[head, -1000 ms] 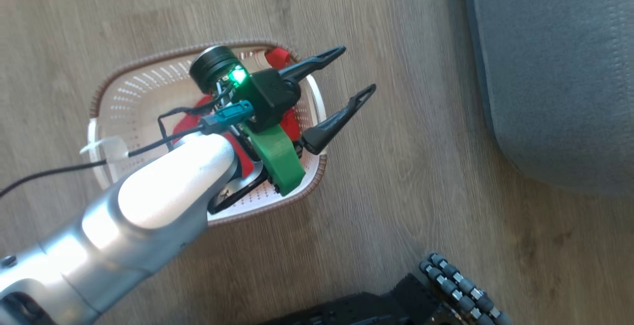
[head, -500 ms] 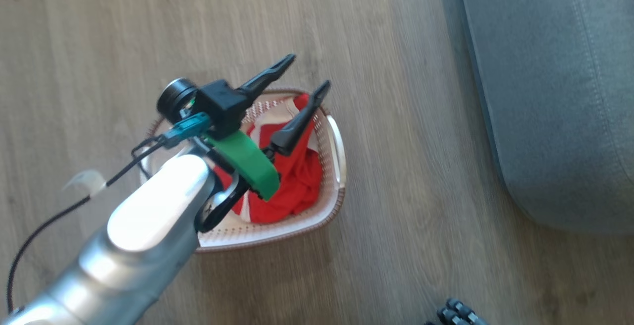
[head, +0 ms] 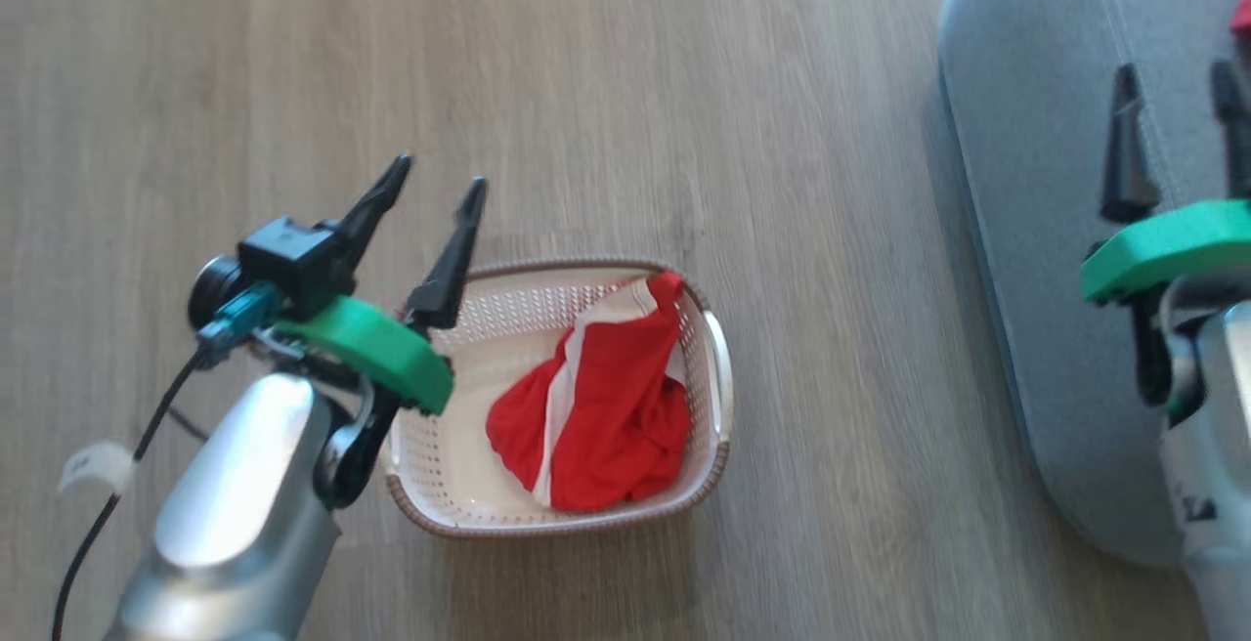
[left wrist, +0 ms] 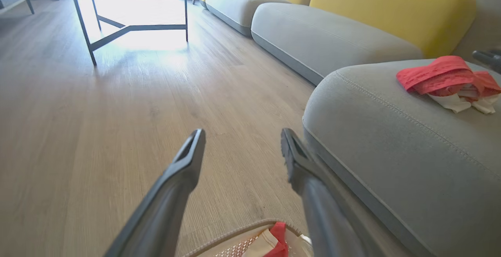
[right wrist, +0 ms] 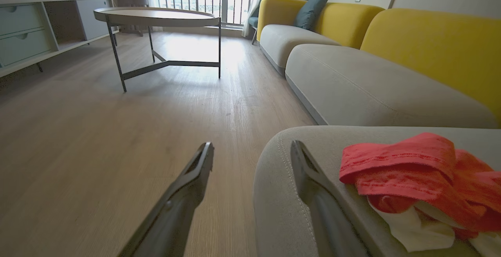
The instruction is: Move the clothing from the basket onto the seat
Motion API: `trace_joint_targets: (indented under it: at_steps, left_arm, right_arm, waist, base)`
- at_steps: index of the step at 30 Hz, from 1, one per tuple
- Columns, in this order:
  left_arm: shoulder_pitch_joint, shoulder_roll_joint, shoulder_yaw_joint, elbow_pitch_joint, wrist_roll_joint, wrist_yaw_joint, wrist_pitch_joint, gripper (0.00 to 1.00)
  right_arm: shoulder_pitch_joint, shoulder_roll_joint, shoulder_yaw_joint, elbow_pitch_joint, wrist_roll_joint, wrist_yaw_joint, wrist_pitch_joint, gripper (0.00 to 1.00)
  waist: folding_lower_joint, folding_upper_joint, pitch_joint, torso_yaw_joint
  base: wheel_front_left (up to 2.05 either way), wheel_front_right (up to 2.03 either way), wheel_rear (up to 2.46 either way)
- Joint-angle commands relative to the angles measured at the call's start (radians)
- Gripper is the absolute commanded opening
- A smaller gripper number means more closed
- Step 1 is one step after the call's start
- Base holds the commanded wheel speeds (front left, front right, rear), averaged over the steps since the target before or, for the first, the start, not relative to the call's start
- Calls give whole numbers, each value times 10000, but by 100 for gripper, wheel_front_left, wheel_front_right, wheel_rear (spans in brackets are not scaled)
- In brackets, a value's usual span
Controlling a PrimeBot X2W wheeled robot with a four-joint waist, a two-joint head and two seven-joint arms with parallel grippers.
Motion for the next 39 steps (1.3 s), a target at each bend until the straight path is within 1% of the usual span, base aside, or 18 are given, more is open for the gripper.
trace_joint_targets:
  at_steps: [1,5,6,11,16,21,28,34,39]
  left_arm:
    - [144,-1,988,-179,373,12,-49,100]
    - [772,-260,2164,-138,924,44,-49,100]
    - [772,-260,2164,-138,924,44,-49,100]
    - [1561,-612,3540,-198,1495,112,-49,100]
    - [2328,-940,4495,-421,2087,115,-49,100]
    - [3031,-1257,5244,-661,2542,117,-49,100]
    - [3920,-1626,5969,-987,2801,82,-49,100]
    - [4531,-1780,6203,-1337,2932,50,-49,100]
    - [4711,-1826,6275,-1405,3000,32,-49,100]
  right_arm:
    - [246,-6,391,-404,150,69,-51,100]
    - [621,128,839,-511,296,69,-51,100]
    - [621,128,839,-511,296,69,-51,100]
    - [1076,223,1181,-484,410,69,-51,100]
    - [1682,385,1305,-566,452,69,-51,100]
    - [2384,570,1230,-763,372,69,-51,100]
    - [3385,909,984,-1059,293,69,-51,100]
    - [3938,1067,849,-1379,263,69,-51,100]
    - [4133,1095,799,-1499,187,69,-51,100]
  waist:
    - [1,0,-543,352]
    - [1,0,-982,474]
    - [1,0,-982,474]
    - [1,0,-1472,487]
    - [1,0,-1912,413]
    - [1,0,-2238,277]
    - [1,0,-2659,127]
    - [1,0,-2796,75]
    - [1,0,-2846,115]
  base:
    - [0,0,0]
    - [0,0,0]
    - [0,0,0]
    - [0,0,0]
    - [0,0,0]
    - [0,0,0]
    - [0,0,0]
    - [0,0,0]
    - [0,0,0]
